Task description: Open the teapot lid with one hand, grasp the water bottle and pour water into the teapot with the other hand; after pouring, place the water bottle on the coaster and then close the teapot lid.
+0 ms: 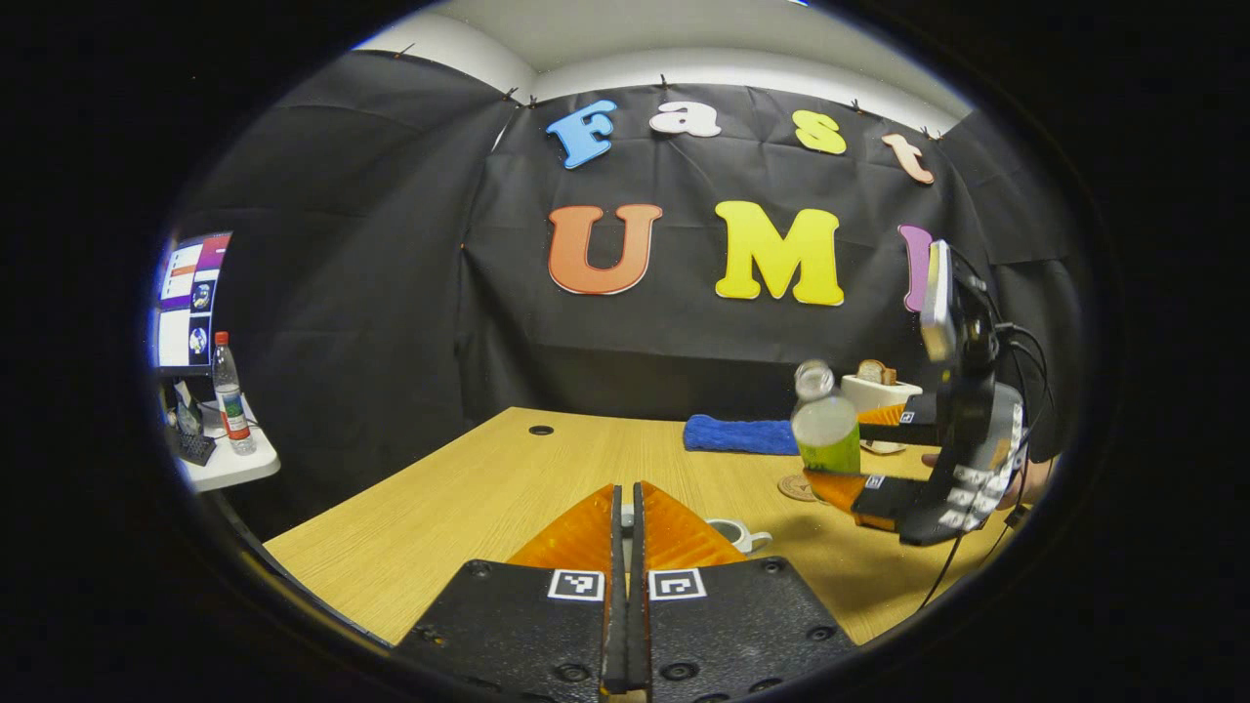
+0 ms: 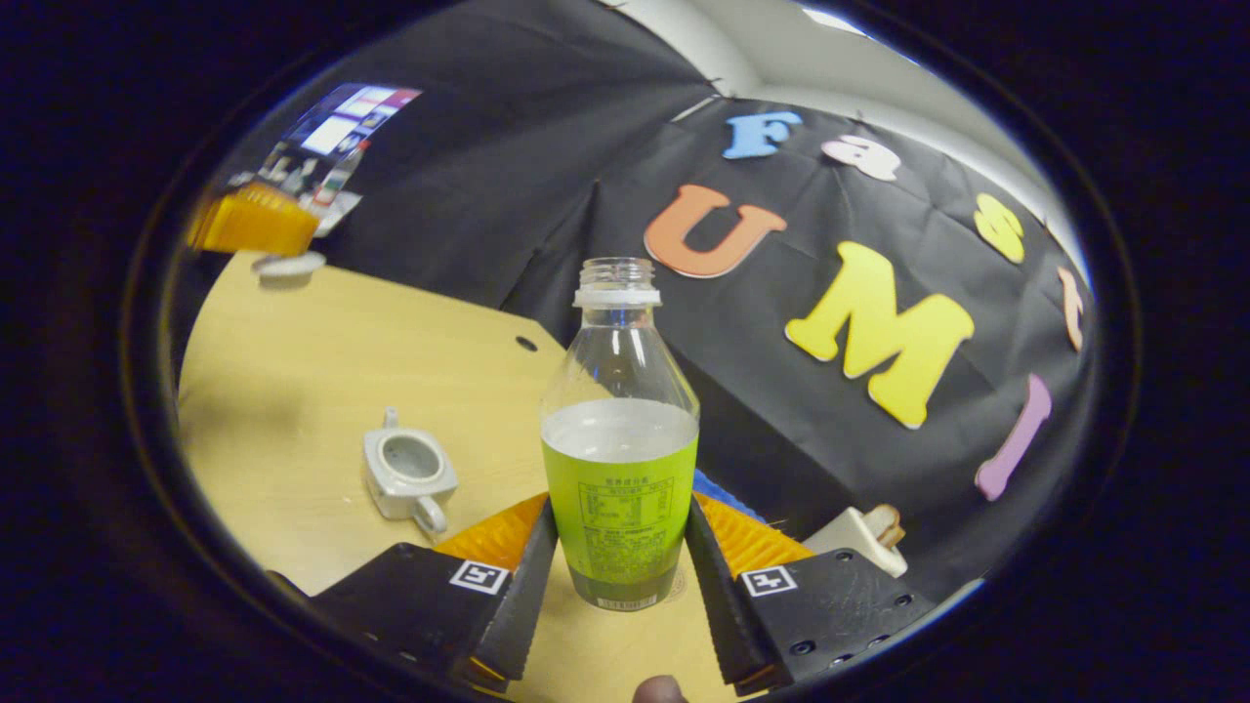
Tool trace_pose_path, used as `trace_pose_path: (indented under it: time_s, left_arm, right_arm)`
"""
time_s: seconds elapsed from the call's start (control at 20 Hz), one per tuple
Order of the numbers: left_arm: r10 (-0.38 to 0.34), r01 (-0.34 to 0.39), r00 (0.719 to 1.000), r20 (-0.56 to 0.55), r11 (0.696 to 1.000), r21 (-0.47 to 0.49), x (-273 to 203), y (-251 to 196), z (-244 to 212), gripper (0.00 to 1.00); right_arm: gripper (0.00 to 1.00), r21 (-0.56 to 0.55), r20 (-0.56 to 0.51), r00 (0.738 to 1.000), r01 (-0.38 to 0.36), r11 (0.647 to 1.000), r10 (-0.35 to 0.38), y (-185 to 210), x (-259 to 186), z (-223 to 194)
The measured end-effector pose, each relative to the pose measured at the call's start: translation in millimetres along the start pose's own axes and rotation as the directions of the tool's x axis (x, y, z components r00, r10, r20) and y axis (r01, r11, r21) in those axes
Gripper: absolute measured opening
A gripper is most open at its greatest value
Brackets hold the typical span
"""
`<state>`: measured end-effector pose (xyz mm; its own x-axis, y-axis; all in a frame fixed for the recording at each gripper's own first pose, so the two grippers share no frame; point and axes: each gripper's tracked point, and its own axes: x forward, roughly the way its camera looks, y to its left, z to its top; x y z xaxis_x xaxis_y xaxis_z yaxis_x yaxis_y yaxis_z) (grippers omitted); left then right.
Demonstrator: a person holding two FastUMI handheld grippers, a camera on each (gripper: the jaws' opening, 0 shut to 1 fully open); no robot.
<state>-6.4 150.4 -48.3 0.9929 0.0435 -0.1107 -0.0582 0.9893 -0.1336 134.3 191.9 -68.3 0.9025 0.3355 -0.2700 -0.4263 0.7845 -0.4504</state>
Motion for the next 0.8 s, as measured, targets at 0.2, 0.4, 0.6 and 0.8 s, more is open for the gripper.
trace_pose_path:
  time_s: [0.2,0.4,0.6,0.8]
  left_arm:
    - [-0.010,0.009,1.000,0.013,1.000,0.013,-2.8,-3.2,5.4,0.02]
    - [-0.010,0.010,1.000,0.011,1.000,0.006,-3.4,0.3,4.3,0.03]
    - [-0.013,0.013,1.000,0.027,1.000,0.005,-7.9,-0.3,11.4,0.03]
    - [-0.020,0.019,0.999,0.033,1.000,0.017,-10.8,-3.7,15.4,0.02]
  right_arm:
    - [0.71,0.313,0.034,0.998,0.034,0.949,-0.047,-38.3,-4.5,10.3]
    - [0.71,0.488,-0.006,0.999,0.046,0.872,-0.049,-63.9,15.5,-2.5]
    - [0.71,0.546,-0.065,0.997,0.080,0.834,-0.053,-72.5,48.8,-30.6]
    - [0.71,0.533,-0.105,0.989,0.141,0.834,-0.100,-83.5,84.3,-55.2]
